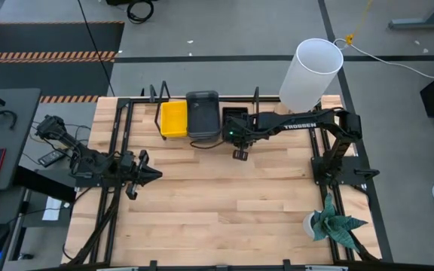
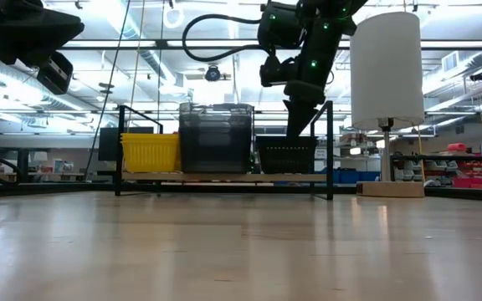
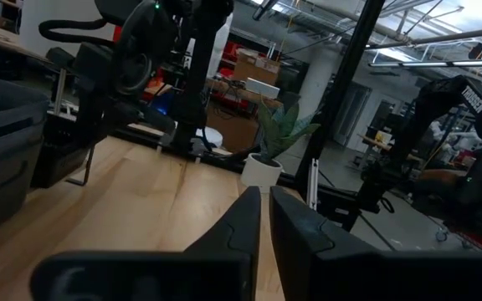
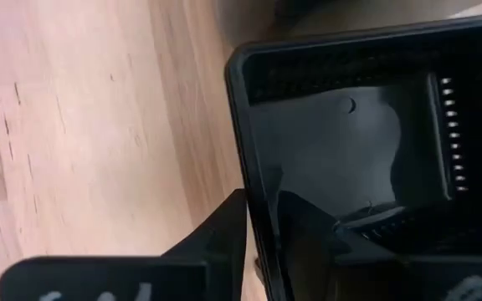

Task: Stack baskets on shelf by color
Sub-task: Put the stack of black bins on the shelf, then return to Home Position

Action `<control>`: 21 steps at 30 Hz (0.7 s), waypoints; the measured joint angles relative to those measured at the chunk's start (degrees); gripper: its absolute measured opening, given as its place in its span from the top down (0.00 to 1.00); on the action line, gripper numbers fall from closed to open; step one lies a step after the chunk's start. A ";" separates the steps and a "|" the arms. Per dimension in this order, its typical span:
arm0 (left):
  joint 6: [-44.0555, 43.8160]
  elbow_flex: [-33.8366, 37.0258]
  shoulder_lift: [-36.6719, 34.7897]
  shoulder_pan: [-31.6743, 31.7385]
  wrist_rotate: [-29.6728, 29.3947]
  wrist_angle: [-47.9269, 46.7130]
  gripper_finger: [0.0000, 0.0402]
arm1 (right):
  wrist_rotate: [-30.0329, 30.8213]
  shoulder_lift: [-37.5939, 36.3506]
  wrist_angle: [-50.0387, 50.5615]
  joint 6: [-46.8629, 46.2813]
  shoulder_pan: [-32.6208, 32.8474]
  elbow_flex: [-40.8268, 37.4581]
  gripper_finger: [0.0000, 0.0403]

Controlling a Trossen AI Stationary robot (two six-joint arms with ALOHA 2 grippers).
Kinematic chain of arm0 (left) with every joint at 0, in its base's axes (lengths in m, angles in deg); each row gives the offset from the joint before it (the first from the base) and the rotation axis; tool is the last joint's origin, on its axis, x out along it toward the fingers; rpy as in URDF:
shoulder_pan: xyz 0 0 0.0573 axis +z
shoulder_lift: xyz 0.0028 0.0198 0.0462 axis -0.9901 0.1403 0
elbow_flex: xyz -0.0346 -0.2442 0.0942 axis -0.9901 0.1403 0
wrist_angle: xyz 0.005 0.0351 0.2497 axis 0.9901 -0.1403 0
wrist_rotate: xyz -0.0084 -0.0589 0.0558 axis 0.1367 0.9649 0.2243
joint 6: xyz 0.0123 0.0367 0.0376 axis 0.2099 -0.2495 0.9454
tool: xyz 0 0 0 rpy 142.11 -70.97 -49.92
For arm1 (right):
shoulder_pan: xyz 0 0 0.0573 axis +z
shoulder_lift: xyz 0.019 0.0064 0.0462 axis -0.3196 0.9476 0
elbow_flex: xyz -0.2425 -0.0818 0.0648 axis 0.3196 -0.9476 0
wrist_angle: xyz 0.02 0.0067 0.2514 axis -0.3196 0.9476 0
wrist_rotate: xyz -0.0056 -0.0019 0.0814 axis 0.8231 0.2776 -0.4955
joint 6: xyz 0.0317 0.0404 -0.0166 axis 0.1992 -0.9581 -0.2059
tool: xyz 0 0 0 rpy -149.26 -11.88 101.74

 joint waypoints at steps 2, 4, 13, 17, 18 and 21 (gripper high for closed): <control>-0.08 0.00 0.00 -0.01 0.00 0.00 0.92 | 0.50 0.00 0.02 -1.21 0.00 0.00 0.81; -0.01 0.00 0.00 0.00 0.00 0.00 0.93 | 1.88 0.00 0.10 -2.92 0.00 0.00 0.81; -0.05 0.00 0.00 -0.01 0.00 0.00 0.92 | 0.40 -1.73 0.57 -5.54 0.73 0.60 0.80; -0.07 0.00 0.00 0.00 0.00 0.01 0.91 | 0.39 -4.27 0.26 -5.67 1.47 1.25 0.81; -0.01 0.00 0.00 0.00 0.00 0.00 0.91 | 0.39 -5.30 -0.12 -5.55 1.65 1.14 0.81; -0.08 0.00 0.00 0.00 0.00 0.00 0.92 | -2.16 -9.60 -3.66 -4.72 1.86 -1.15 0.81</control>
